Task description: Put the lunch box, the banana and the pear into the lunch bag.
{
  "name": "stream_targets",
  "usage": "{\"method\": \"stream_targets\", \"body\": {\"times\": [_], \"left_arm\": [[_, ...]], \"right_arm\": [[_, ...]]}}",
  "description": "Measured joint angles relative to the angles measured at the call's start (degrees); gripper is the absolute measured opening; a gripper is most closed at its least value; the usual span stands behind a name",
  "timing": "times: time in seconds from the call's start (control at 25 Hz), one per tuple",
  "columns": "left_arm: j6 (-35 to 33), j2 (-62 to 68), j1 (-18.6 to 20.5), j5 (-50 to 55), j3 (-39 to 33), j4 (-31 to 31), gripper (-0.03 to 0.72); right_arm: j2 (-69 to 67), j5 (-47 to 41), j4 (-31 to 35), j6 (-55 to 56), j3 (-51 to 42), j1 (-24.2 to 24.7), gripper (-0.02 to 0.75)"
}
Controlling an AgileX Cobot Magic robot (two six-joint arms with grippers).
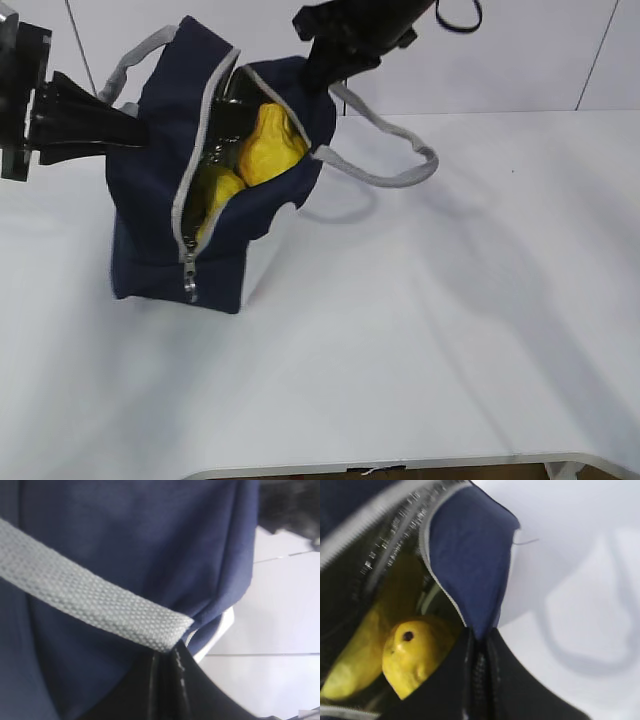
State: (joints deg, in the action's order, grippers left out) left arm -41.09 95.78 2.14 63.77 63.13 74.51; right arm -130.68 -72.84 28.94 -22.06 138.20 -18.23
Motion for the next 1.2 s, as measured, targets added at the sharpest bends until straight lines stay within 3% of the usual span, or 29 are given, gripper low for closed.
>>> {"method": "stream_targets", "body": {"times": [0.36, 0.64, 0.96, 1.2], "left_arm": [[0.71, 0.00, -8.39, -0.84, 0.00, 7.17, -0.010], [3.30, 0.00, -8.51, -4.10, 0.00, 5.64, -0.010], [7.35, 0.00, -8.51, 2.67, 0.00, 3.00, -0.010], [9.35, 1.39, -8.51, 2.14, 0.00, 2.21, -0.009]], "right_arm": [[13.12, -1.24, -13.98, 5.41, -8.00, -5.25, 0.039], [15.16, -1.20, -17.69, 8.67, -12.77, -5.29, 0.039], [19.53, -0.11, -18.83, 10.14, -23.02, -5.38, 0.039], [19.14, 0.02, -19.62, 10.62, -24.07, -4.36, 0.038]]}}
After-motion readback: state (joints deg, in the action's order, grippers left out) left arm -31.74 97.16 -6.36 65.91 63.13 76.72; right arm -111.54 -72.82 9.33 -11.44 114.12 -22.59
